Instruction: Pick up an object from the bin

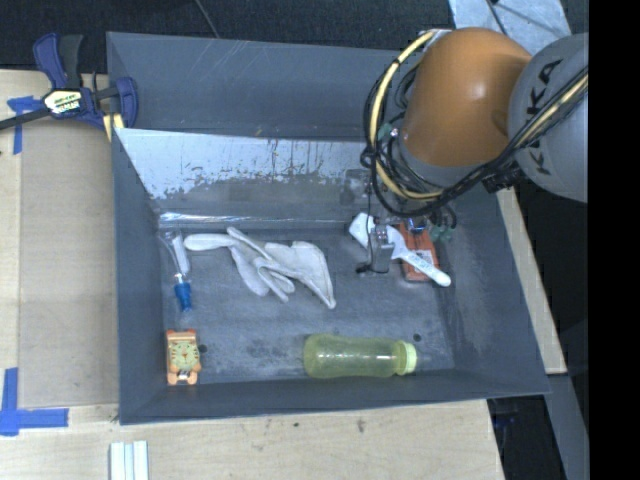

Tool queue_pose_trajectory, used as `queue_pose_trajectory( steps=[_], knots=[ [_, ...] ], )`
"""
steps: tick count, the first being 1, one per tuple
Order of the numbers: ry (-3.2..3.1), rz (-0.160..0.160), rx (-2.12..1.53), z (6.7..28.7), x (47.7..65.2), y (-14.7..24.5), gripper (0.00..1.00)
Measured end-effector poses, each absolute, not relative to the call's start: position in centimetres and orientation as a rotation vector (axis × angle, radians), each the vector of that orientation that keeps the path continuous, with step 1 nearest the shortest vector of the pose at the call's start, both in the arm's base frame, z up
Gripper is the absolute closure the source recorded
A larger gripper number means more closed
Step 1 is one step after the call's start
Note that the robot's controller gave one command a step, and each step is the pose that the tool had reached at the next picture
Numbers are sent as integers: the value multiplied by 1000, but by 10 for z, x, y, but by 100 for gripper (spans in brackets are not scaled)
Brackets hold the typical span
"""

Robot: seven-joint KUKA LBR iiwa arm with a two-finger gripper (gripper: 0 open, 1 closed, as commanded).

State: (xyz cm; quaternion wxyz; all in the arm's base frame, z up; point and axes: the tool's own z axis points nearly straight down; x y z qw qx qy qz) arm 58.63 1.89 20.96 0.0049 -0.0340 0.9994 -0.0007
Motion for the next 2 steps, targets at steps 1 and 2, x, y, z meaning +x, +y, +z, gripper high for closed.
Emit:
queue_pose_trajectory(
  steps=[1,2],
  knots=[
    [3136,0,-72,165,577,60,0],
    [3141,3,-68,142,575,81,0]
  ],
)
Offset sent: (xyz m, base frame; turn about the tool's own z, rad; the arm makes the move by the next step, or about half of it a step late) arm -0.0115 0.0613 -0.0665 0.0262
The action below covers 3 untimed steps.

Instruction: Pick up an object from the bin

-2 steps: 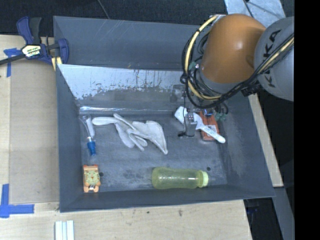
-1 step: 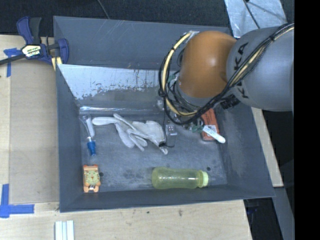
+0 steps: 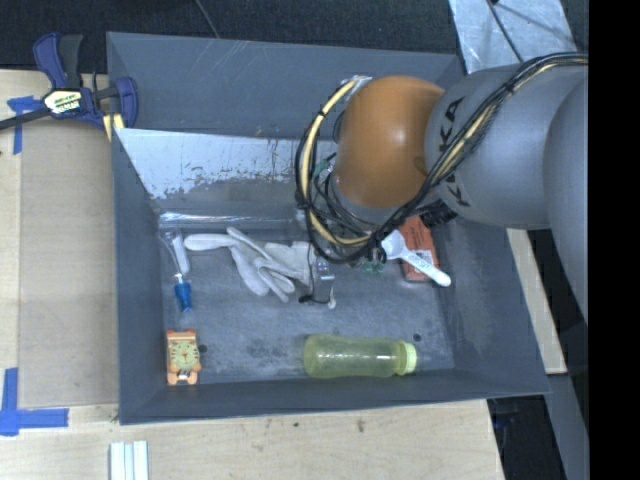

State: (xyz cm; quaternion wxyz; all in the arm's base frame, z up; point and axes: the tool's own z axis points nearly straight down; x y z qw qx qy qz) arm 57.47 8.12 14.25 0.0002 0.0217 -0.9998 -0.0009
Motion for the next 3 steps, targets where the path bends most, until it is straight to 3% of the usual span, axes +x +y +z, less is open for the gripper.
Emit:
queue_pose_trajectory(
  steps=[1,2,3],
  knots=[
    [-3140,-2,67,141,574,81,0],
    [-3137,0,-77,162,577,84,0],
    [-3145,0,45,106,588,80,100]
  ],
)
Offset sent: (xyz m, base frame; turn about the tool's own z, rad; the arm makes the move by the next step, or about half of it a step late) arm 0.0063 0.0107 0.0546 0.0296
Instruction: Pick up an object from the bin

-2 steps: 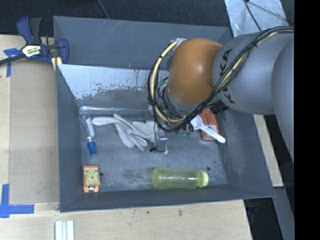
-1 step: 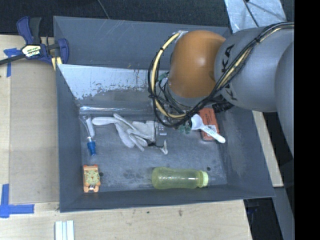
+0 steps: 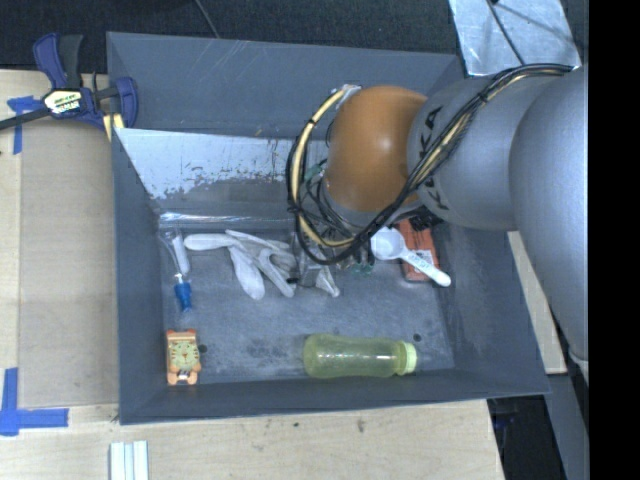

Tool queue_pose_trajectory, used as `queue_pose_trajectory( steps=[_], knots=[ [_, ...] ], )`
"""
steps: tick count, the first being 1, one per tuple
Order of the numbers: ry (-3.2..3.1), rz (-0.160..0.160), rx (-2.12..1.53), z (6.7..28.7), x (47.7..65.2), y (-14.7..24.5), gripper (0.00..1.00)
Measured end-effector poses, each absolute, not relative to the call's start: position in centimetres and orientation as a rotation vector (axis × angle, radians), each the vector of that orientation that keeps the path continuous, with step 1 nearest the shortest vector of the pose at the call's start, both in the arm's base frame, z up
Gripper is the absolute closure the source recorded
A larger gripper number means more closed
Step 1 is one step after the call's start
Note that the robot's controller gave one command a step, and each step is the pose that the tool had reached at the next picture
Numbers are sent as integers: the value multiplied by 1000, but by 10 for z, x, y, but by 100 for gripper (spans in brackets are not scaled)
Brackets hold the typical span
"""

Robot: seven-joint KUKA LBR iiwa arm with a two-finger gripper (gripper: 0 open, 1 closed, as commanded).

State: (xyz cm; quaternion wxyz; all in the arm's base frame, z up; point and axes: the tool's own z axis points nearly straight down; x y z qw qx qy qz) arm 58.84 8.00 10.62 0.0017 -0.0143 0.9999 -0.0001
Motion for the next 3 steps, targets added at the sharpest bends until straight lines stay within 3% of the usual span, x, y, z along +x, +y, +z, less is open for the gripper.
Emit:
queue_pose_trajectory(
  steps=[1,2,3],
  knots=[
    [3138,0,-45,106,588,80,100],
    [3136,0,-169,318,600,62,100],
    [3135,0,-177,333,601,61,100]
  ],
)
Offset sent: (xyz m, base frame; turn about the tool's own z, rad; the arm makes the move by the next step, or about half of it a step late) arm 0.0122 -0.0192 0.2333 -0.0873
